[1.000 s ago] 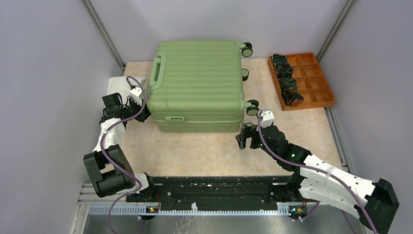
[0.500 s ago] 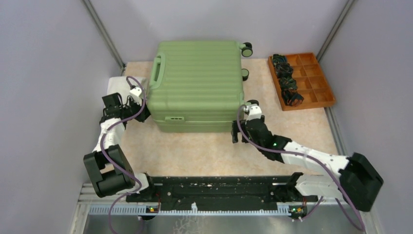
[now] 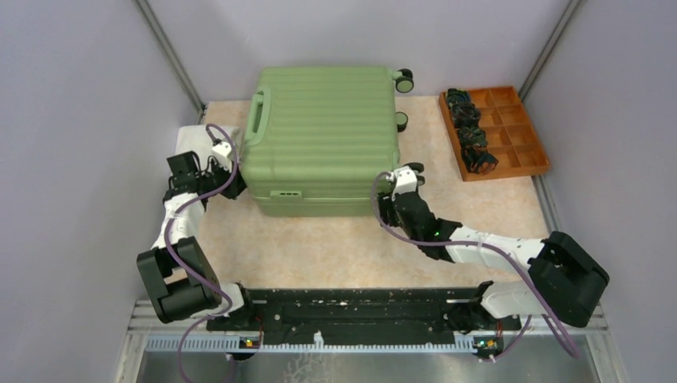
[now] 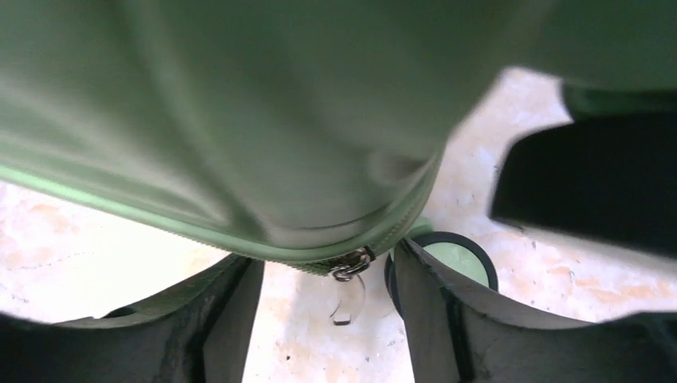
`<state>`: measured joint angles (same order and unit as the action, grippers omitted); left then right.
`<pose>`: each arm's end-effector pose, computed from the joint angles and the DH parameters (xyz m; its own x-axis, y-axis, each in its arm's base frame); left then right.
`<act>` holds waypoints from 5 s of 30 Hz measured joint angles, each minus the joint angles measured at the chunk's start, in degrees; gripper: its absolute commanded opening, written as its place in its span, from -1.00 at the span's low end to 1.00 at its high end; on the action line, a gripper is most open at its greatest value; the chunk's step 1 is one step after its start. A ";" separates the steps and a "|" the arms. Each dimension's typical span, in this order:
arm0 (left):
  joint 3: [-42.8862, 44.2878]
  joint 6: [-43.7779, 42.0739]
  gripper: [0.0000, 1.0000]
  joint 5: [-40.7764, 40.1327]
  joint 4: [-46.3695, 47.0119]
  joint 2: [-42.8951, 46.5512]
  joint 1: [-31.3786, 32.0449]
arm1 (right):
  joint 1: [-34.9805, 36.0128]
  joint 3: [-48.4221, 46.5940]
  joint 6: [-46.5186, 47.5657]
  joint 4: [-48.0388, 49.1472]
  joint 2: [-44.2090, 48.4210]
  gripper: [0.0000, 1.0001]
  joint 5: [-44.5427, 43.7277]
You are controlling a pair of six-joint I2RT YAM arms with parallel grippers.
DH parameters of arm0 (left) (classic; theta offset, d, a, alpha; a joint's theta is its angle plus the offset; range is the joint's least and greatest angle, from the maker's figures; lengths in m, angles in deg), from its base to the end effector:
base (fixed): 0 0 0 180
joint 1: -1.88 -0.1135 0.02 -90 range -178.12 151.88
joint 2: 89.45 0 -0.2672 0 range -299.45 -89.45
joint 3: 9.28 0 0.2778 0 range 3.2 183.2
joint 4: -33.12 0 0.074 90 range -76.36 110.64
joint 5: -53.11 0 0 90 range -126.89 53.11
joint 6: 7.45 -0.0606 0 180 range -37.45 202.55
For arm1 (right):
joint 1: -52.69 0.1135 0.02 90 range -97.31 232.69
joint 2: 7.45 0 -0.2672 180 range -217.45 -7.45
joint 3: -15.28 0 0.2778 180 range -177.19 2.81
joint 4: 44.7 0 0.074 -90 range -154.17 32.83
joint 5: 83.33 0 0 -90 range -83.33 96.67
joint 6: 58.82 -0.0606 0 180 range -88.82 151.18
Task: Pack the luggage
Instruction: Zip the luggage at the center of the board.
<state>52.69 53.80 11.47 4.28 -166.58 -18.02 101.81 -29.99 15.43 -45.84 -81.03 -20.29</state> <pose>0.3077 0.0632 0.2220 -0.4383 0.1812 -0.8804 0.5591 0.8219 -0.1092 0.2175 0.2092 0.1751 -0.4225 -0.1184 -0.8986 -0.3126 0.9496 0.0218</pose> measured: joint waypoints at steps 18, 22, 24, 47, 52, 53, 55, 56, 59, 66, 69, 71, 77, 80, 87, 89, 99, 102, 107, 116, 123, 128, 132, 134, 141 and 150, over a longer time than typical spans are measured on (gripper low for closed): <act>0.00 0.17 -0.63 0.04 0.00 -0.07 0.00 | -0.07 3.58 8.04 3.58 1.31 -1.00 0.96; 0.00 0.17 -0.65 0.22 0.07 -0.24 0.00 | -0.11 3.69 8.02 3.45 1.68 -1.00 1.03; 0.00 0.17 -0.66 0.24 0.09 -0.28 0.00 | -0.11 4.00 8.00 3.87 2.03 -1.00 1.20; -0.11 0.81 -0.80 -3.91 2.23 -0.26 3.26 | 3.23 5.46 6.12 4.70 4.96 -1.00 -2.82; -0.17 2.08 -0.83 -4.66 2.99 -0.26 3.93 | 5.70 5.46 6.12 4.26 4.90 -1.00 -6.80; -0.28 2.38 -0.83 -4.81 3.21 -0.26 4.15 | 6.27 5.46 6.12 4.04 4.81 -1.00 -7.85; -0.50 3.04 -0.84 -5.03 3.78 -0.15 4.55 | 7.08 5.46 6.16 3.87 4.50 -1.00 -9.51; -0.61 3.37 -0.84 -5.29 3.98 -0.09 4.76 | 7.43 5.42 6.16 3.85 4.26 -1.00 -10.40; -1.03 3.85 -0.85 -5.86 4.50 0.37 5.31 | 8.31 5.22 6.27 4.02 3.50 -1.00 -12.35; -2.36 5.03 -0.87 -7.15 5.95 1.62 6.12 | 9.55 4.24 6.36 3.58 1.79 -1.00 -15.65; -2.49 5.20 -0.87 -7.19 6.16 1.66 6.14 | 10.14 3.76 6.51 3.43 1.05 -1.00 -17.05; -2.56 5.31 -0.87 -7.19 6.23 1.73 6.14 | 10.54 3.48 6.60 3.32 0.55 -1.00 -17.86; -3.26 5.84 -0.91 -8.02 7.10 2.40 6.43 | 12.13 1.53 6.60 2.21 -2.14 -1.00 -21.59; -3.39 5.99 -0.91 -8.33 7.39 2.73 6.47 | 13.20 0.22 6.60 1.27 -3.96 -1.00 -24.33; -3.61 6.45 -0.92 -8.83 8.02 3.37 6.78 | 15.63 -3.26 6.23 -1.40 -8.44 -1.00 -30.60; -3.61 6.69 -0.92 -9.05 8.59 3.52 6.78 | 16.11 -4.17 5.97 -1.64 -9.86 -1.00 -32.00; -3.61 8.61 -0.92 -12.28 11.45 3.65 6.78 | 17.75 -9.01 4.63 -4.52 -15.04 -1.00 -35.87; -3.61 9.16 -0.92 -13.38 12.15 3.74 6.78 | 17.97 -10.54 4.59 -5.70 -16.11 -1.00 -36.04; -3.61 9.49 -0.92 -15.89 13.40 3.91 6.78 | 18.51 -12.92 4.55 -8.07 -17.79 -1.00 -36.26; -3.61 9.84 -0.92 -18.43 14.58 4.02 6.78 | 18.86 -14.88 4.24 -10.25 -18.84 -1.00 -35.65; -3.76 10.69 -0.93 -19.32 15.08 4.17 6.99 | 18.88 -16.41 2.62 -12.28 -19.63 -1.00 -35.63; -3.76 11.06 -0.93 -20.81 15.78 4.37 7.34 | 18.97 -17.09 1.05 -13.31 -19.98 -1.00 -35.58; -3.76 11.13 -0.93 -21.38 15.82 4.68 7.63 | 18.97 -17.14 0.00 -13.33 -19.96 -0.64 -35.58; -3.74 11.10 -0.93 -21.57 15.76 4.85 7.65 | 18.97 -17.14 -0.70 -13.51 -19.80 -0.17 -35.28; -4.20 7.41 -0.94 -11.17 7.89 6.54 17.49 | 30.60 -21.75 -7.04 7.26 -18.23 0.47 -2.05; -4.17 7.50 -0.95 2.05 3.21 6.91 22.91 | 31.36 -21.59 -5.49 4.81 -7.23 0.61 8.04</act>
<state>48.52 61.29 13.52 7.50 -159.67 4.88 133.18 -51.59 9.95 -41.03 -88.27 -12.25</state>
